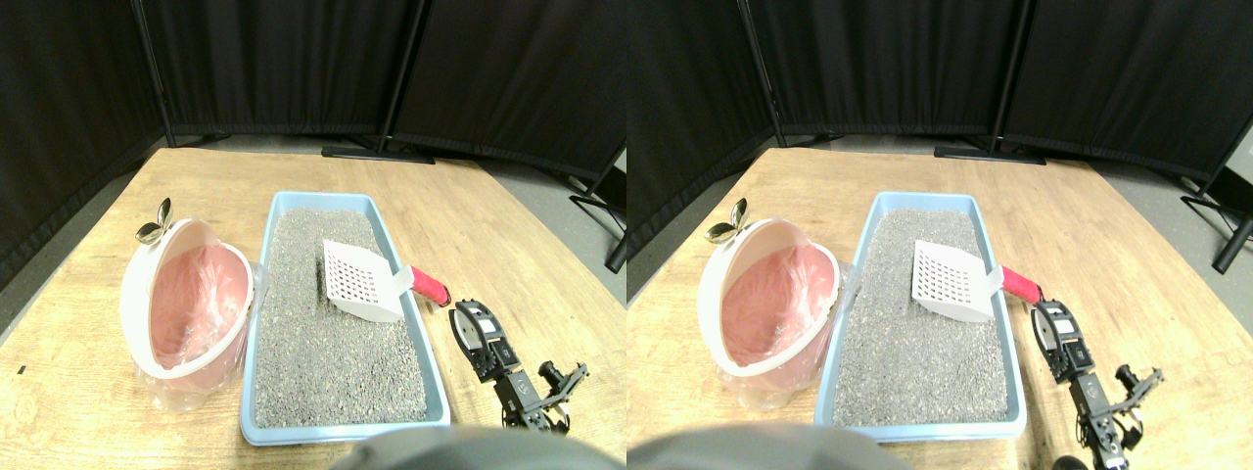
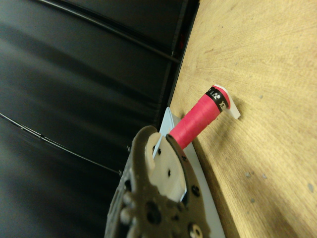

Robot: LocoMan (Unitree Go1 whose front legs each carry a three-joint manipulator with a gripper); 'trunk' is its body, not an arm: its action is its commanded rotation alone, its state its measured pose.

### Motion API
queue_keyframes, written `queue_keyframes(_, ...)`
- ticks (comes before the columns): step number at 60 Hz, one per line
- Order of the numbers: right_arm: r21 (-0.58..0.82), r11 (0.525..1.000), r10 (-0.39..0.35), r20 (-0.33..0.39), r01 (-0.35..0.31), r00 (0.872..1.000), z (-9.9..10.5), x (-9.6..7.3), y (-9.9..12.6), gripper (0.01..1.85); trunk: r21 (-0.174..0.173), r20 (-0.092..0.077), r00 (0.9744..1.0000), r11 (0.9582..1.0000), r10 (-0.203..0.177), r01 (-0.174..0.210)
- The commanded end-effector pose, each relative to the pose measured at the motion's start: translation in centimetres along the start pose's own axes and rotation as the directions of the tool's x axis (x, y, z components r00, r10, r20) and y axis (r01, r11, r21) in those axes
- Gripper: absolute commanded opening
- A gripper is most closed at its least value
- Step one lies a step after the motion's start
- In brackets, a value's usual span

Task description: Scoop (unimanual)

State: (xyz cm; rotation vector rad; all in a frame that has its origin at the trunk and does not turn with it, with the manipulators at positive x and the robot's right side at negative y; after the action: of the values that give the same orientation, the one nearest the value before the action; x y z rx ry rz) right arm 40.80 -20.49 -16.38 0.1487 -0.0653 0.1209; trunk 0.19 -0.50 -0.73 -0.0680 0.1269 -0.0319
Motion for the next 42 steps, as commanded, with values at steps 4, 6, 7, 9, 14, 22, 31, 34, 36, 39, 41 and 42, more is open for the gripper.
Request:
queue_keyframes(4, 0.006, 1.000, -0.006, 0.039, 0.006, 0.999, 0.86, -0.31, 0.70, 0.05, -0.020, 0.018, 0.9997, 0.9997, -0.015, 0.016)
queue_keyframes(6, 0.007, 1.000, -0.004, 0.039, 0.003, 0.999, 0.86, -0.38, 0.75, 0.05, -0.020, 0.018, 0.9997, 0.9997, -0.014, 0.015)
queue_keyframes(7, 0.008, 1.000, -0.004, 0.039, 0.004, 0.999, 0.88, -0.44, 0.79, 0.05, -0.021, 0.018, 0.9997, 0.9997, -0.013, 0.014)
queue_keyframes(9, 0.008, 1.000, -0.004, 0.038, 0.004, 0.999, 0.86, -0.44, 0.79, 0.05, -0.021, 0.019, 0.9997, 0.9997, -0.013, 0.013)
queue_keyframes(14, 0.007, 1.000, -0.003, 0.039, 0.003, 0.999, 0.75, -0.42, 0.84, 0.05, -0.022, 0.022, 0.9997, 0.9996, -0.014, 0.015)
queue_keyframes(22, -0.013, 1.000, -0.008, 0.034, 0.008, 0.999, 0.71, -0.47, 1.08, 0.05, -0.024, 0.023, 0.9996, 0.9996, -0.016, 0.017)
queue_keyframes(31, -0.007, 1.000, -0.010, 0.033, 0.010, 0.999, 0.62, -0.44, 1.05, 0.05, -0.026, 0.023, 0.9996, 0.9995, -0.016, 0.017)
queue_keyframes(34, -0.009, 1.000, -0.009, 0.035, 0.009, 0.999, 0.59, -0.46, 1.02, 0.05, -0.027, 0.023, 0.9996, 0.9995, -0.016, 0.017)
queue_keyframes(36, -0.014, 1.000, 0.001, 0.038, -0.001, 0.999, 0.56, -0.46, 0.96, 0.05, -0.027, 0.023, 0.9996, 0.9995, -0.016, 0.017)
queue_keyframes(39, -0.015, 1.000, -0.005, 0.038, 0.006, 0.999, 0.60, -0.49, 0.95, 0.05, -0.028, 0.023, 0.9996, 0.9995, -0.016, 0.017)
queue_keyframes(41, -0.020, 1.000, -0.005, 0.039, 0.005, 0.999, 0.61, -0.48, 0.95, 0.05, -0.028, 0.024, 0.9996, 0.9995, -0.016, 0.017)
queue_keyframes(42, -0.020, 1.000, -0.005, 0.039, 0.005, 0.999, 0.61, -0.48, 0.95, 0.05, -0.028, 0.024, 0.9996, 0.9995, -0.016, 0.017)
